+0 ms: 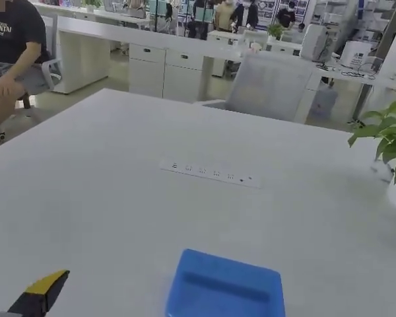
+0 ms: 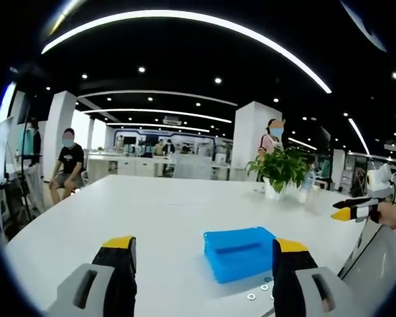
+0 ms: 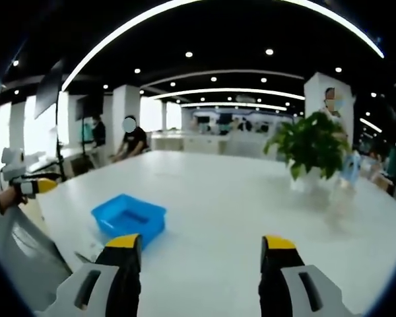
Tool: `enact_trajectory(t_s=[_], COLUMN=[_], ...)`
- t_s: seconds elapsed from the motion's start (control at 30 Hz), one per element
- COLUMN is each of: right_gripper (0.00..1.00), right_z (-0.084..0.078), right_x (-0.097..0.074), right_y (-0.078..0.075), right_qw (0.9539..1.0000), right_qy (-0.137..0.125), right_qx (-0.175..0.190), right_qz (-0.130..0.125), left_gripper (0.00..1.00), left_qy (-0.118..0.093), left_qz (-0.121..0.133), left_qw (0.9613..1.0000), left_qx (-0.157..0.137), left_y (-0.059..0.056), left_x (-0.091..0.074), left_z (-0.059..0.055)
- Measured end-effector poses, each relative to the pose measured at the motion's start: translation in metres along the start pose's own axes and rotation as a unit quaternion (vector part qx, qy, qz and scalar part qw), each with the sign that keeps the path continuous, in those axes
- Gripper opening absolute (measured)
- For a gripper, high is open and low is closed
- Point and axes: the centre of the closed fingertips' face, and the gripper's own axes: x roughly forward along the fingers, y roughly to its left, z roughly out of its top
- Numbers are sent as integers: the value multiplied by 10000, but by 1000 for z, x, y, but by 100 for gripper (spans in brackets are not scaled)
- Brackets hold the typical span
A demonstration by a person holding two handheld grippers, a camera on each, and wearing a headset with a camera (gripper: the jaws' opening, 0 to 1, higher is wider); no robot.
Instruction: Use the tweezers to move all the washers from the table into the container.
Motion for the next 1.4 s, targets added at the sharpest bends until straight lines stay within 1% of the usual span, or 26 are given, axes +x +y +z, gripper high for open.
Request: enact_trajectory(t_s=[0.1,0.23,0.43,0.5,0.57,0.67,0.7,0.77,0.8,0.83,0.87,0.9,0.93,0.97,1.0,1.03,1.07,1.1,1.13,1.17,1.2,1.27,1.3,1.33,1.37,1.4], right_gripper=[78,90,92,92,93,96,96,94,90,85,79,74,70,65,62,60,58,56,54,49,46,42,41,39,38,37], right_z=[4,12,10,9,3,-8,-9,-9,-13,-16,-17,-22,-25,-25,-24,-20,-19,-21,-21,-23,-23,-23,-23,-24,-23,-23], right_x=[-1,-2,-4,-3,-2,0,0,0,0,0,1,2,3,6,8,13,16,17,20,23,26,32,36,38,41,42], right_y=[-2,-8,-10,-10,-11,-9,-9,-8,-5,-1,2,6,10,21,27,38,47,50,53,64,72,91,101,106,118,126], right_qw=[9999,9992,9991,9992,9995,9994,9993,9993,9988,9980,9977,9960,9945,9931,9923,9922,9906,9888,9875,9838,9816,9772,9746,9735,9708,9678], right_qy=[-103,-316,-321,-291,-108,235,305,320,466,611,662,866,988,1025,1044,951,957,1013,1032,1092,1097,1110,1096,1086,1005,982], right_qx=[-30,-56,72,59,5,28,76,80,127,120,69,-82,-180,-237,-222,-209,-200,-207,-291,-409,-466,-505,-494,-462,-280,-210], right_qz=[-72,-251,-278,-284,-301,-245,-213,-155,-66,47,118,200,307,516,629,778,958,1076,1158,1360,1490,1739,1888,1960,2162,2308], left_gripper=[93,94,94,94,95,94,93,89,86,82,78,74,72,70,66,65,63,59,57,55,52,50,47,42,37,35], left_qy=[-27,-113,-72,-139,-104,65,118,322,520,808,1035,1258,1318,1443,1452,1371,1387,1398,1385,1400,1432,1534,1572,1501,1438,1441], left_qz=[158,163,44,70,70,-21,-37,-81,-123,-276,-428,-555,-654,-831,-947,-1063,-1215,-1349,-1365,-1464,-1545,-1784,-1991,-2049,-2062,-2103], left_qw=[9999,9998,10000,9996,9997,10000,9999,9994,9985,9963,9935,9901,9889,9856,9842,9836,9812,9792,9793,9779,9764,9710,9667,9666,9673,9662], left_qx=[41,6,43,223,218,54,16,-87,-129,-142,-214,-286,-227,-287,-360,-497,-567,-580,-563,-523,-483,-423,-351,-324,-325,-383], left_y=[3,2,-2,-2,-2,-3,-3,-3,-3,-6,-7,-4,-4,-9,-12,-16,-20,-23,-23,-26,-29,-37,-43,-45,-46,-48], left_x=[-1,-1,0,-1,-1,-1,-1,-2,-2,-3,-4,-5,-5,-4,-4,-1,-1,1,2,3,5,6,6,6,7,8], left_z=[3,6,5,8,7,2,1,-5,-11,-20,-28,-39,-41,-44,-43,-39,-38,-35,-34,-33,-31,-31,-31,-29,-28,-28])
